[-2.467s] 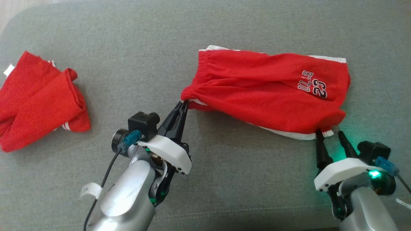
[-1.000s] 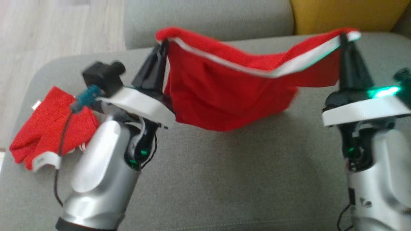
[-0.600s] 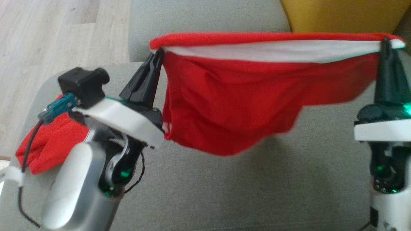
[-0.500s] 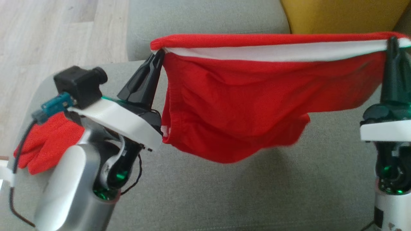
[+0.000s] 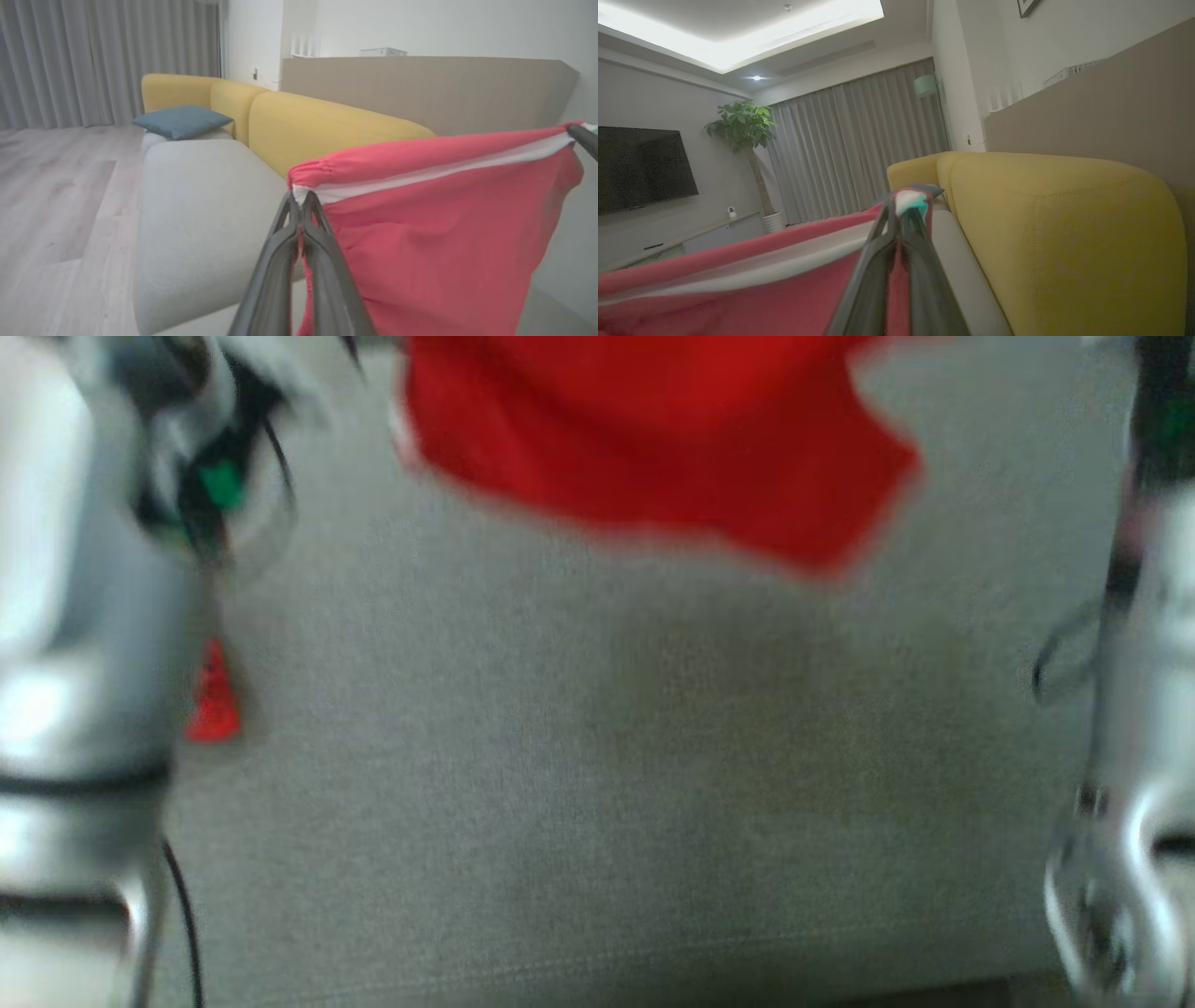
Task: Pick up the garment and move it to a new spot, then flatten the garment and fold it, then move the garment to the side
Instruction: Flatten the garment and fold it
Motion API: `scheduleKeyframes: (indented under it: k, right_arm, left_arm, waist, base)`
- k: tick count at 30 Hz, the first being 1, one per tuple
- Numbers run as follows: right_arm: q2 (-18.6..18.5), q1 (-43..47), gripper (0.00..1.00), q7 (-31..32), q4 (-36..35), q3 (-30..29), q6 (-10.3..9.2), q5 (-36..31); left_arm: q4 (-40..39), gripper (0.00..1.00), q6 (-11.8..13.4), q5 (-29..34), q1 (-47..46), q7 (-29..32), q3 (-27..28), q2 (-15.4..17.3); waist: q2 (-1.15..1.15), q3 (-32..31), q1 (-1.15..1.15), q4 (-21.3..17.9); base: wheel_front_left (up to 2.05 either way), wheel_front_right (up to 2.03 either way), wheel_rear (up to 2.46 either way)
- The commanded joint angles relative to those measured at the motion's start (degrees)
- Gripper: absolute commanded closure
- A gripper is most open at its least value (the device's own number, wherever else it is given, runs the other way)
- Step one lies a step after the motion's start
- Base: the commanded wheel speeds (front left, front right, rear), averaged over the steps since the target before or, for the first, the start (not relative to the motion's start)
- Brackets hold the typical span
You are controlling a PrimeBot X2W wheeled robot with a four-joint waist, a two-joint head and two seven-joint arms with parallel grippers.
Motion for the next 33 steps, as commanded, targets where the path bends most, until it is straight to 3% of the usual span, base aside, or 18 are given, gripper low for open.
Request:
scheduleKeyframes:
  k: [1,6,11,22,28,33]
  right_arm:
    - [-0.02,-7.62,1.00,-2.40,2.77,1.83,0.37,-1.70]
    - [-0.02,-23.20,1.00,-11.63,17.50,1.46,0.37,-3.89]
    - [-0.02,-29.39,1.00,-17.82,29.76,2.21,0.37,-1.17]
    - [-0.02,-19.84,1.00,-20.87,48.47,7.87,0.37,5.33]
    - [-1.03,-14.09,1.00,-17.98,51.63,8.28,0.37,8.93]
    - [-4.38,-7.80,1.00,-13.19,50.86,12.88,0.37,10.43]
  left_arm:
    - [2.77,1.00,-0.63,1.19,-7.71,-2.16,3.34,1.79]
    - [15.99,1.00,-1.99,3.15,-21.54,-11.25,4.41,-0.61]
    - [25.93,1.00,-3.32,3.15,-26.83,-19.14,4.30,-4.11]
    - [39.61,1.00,-6.86,0.18,-16.00,-28.50,-0.05,-8.23]
    - [40.09,1.00,-7.17,-0.73,-7.23,-30.26,-4.95,-9.23]
    - [37.55,1.00,-7.20,-1.92,1.08,-30.95,-11.08,-9.31]
  waist:
    - [0.00,8.51,0.00,-1.23]
    - [0.00,13.72,0.00,-1.22]
    - [0.00,16.72,0.00,-0.76]
    - [0.00,15.82,0.00,0.46]
    - [0.00,12.35,0.00,1.86]
    - [0.00,8.24,0.00,2.44]
  base:
    - [0.00,0.00,0.00]
    - [0.00,0.00,0.00]
    - [0.00,0.00,0.00]
    - [0.00,0.00,0.00]
    - [0.00,0.00,0.00]
    - [0.00,0.00,0.00]
